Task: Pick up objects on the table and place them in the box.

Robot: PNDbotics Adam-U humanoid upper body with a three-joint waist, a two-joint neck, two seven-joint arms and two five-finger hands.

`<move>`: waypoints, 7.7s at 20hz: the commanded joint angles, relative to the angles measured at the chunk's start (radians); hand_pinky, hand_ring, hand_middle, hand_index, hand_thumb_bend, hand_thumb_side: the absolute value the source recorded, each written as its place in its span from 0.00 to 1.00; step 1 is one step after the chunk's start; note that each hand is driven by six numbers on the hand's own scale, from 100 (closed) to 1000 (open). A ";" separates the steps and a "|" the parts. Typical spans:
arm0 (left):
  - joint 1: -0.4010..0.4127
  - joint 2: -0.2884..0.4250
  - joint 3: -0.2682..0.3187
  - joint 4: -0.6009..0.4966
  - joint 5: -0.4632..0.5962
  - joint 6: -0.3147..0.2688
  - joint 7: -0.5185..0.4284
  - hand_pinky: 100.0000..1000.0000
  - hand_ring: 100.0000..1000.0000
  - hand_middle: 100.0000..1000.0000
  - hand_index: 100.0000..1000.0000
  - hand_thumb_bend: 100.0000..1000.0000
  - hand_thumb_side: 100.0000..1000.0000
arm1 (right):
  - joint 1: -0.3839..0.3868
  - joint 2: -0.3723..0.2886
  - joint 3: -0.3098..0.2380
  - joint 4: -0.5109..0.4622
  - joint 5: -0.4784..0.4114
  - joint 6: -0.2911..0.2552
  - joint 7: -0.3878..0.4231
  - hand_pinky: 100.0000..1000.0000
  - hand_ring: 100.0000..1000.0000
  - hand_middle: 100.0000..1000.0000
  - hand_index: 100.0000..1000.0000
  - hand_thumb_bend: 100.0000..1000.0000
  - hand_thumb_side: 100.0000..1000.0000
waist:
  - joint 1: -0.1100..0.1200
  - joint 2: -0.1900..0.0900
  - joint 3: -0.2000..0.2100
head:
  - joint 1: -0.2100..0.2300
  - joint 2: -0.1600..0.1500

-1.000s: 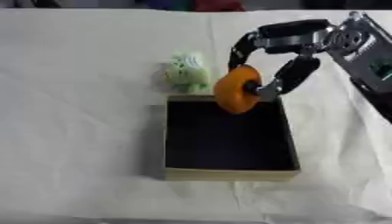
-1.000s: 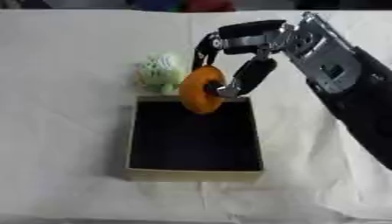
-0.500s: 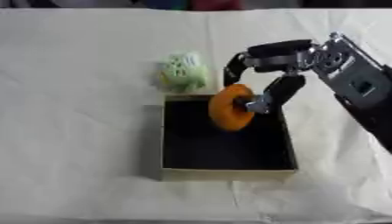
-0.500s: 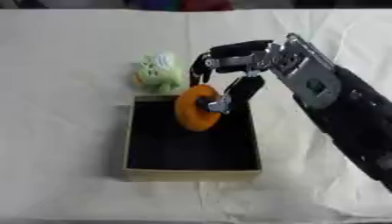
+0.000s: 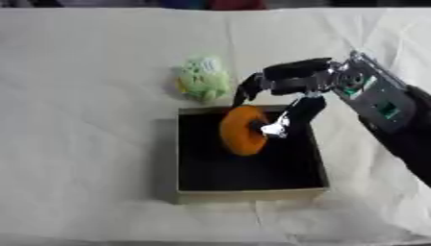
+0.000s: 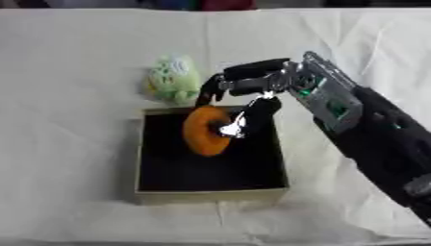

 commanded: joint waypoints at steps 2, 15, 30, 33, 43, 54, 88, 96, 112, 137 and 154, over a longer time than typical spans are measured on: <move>-0.005 0.019 0.012 -0.014 -0.002 -0.001 -0.001 0.79 0.54 0.69 0.85 0.00 0.87 | -0.006 -0.019 -0.017 -0.025 0.001 -0.034 0.048 0.82 0.90 0.80 0.85 0.00 0.56 | 0.003 -0.018 0.003 | -0.002 0.001; -0.001 0.017 0.016 -0.014 -0.007 0.005 -0.007 0.79 0.54 0.69 0.85 0.00 0.87 | -0.038 -0.062 -0.112 -0.014 -0.010 -0.140 0.092 0.84 0.91 0.83 0.86 0.13 0.63 | 0.003 -0.024 -0.001 | 0.005 0.002; -0.046 0.124 -0.027 -0.014 -0.075 0.044 -0.047 0.79 0.55 0.69 0.85 0.00 0.87 | -0.003 -0.156 -0.403 -0.209 -0.048 -0.064 -0.119 0.83 0.89 0.81 0.84 0.00 0.82 | 0.017 -0.017 -0.029 | 0.031 0.005; -0.093 0.190 -0.058 -0.009 -0.118 0.085 -0.083 0.78 0.57 0.69 0.85 0.00 0.87 | 0.023 -0.169 -0.473 -0.258 -0.044 -0.038 -0.161 0.83 0.89 0.80 0.84 0.00 0.85 | 0.020 -0.017 -0.033 | 0.036 0.005; -0.338 0.425 -0.306 0.224 -0.282 0.068 -0.246 0.77 0.66 0.70 0.85 0.06 0.88 | 0.067 -0.183 -0.541 -0.331 0.011 -0.006 -0.326 0.83 0.88 0.80 0.83 0.00 0.85 | 0.027 -0.010 -0.055 | 0.069 0.006; -0.561 0.384 -0.557 0.503 -0.438 0.011 -0.420 0.78 0.68 0.71 0.86 0.27 0.90 | 0.055 -0.169 -0.556 -0.327 0.044 0.044 -0.500 0.83 0.88 0.78 0.82 0.00 0.81 | 0.035 -0.008 -0.060 | 0.073 0.004; -0.833 0.093 -0.543 0.890 -0.491 -0.050 -0.957 0.81 0.75 0.75 0.90 0.56 0.80 | 0.052 -0.112 -0.567 -0.277 0.109 0.153 -0.795 0.83 0.87 0.75 0.80 0.00 0.80 | 0.040 0.010 -0.084 | 0.080 -0.011; -0.823 0.074 -0.548 0.918 -0.515 -0.071 -0.954 0.78 0.72 0.73 0.88 0.58 0.73 | 0.065 -0.106 -0.587 -0.290 0.097 0.171 -0.804 0.83 0.86 0.75 0.80 0.00 0.80 | 0.044 0.014 -0.093 | 0.081 -0.003; -0.806 0.048 -0.545 0.973 -0.634 -0.096 -0.824 0.61 0.49 0.50 0.65 0.00 0.46 | 0.090 -0.100 -0.614 -0.305 0.072 0.195 -0.816 0.83 0.86 0.74 0.79 0.00 0.80 | 0.044 0.014 -0.098 | 0.086 0.005; -0.756 0.194 -0.608 0.318 -0.330 0.048 -0.836 0.58 0.48 0.46 0.63 0.00 0.35 | 0.091 -0.090 -0.628 -0.295 0.088 0.210 -0.829 0.83 0.86 0.74 0.79 0.00 0.80 | 0.047 -0.005 -0.067 | 0.063 0.009; -0.633 0.117 -0.763 0.289 -0.395 0.051 -0.938 0.58 0.49 0.47 0.63 0.00 0.34 | 0.101 -0.083 -0.632 -0.299 0.083 0.210 -0.829 0.83 0.86 0.74 0.79 0.00 0.80 | 0.042 -0.009 -0.065 | 0.069 0.008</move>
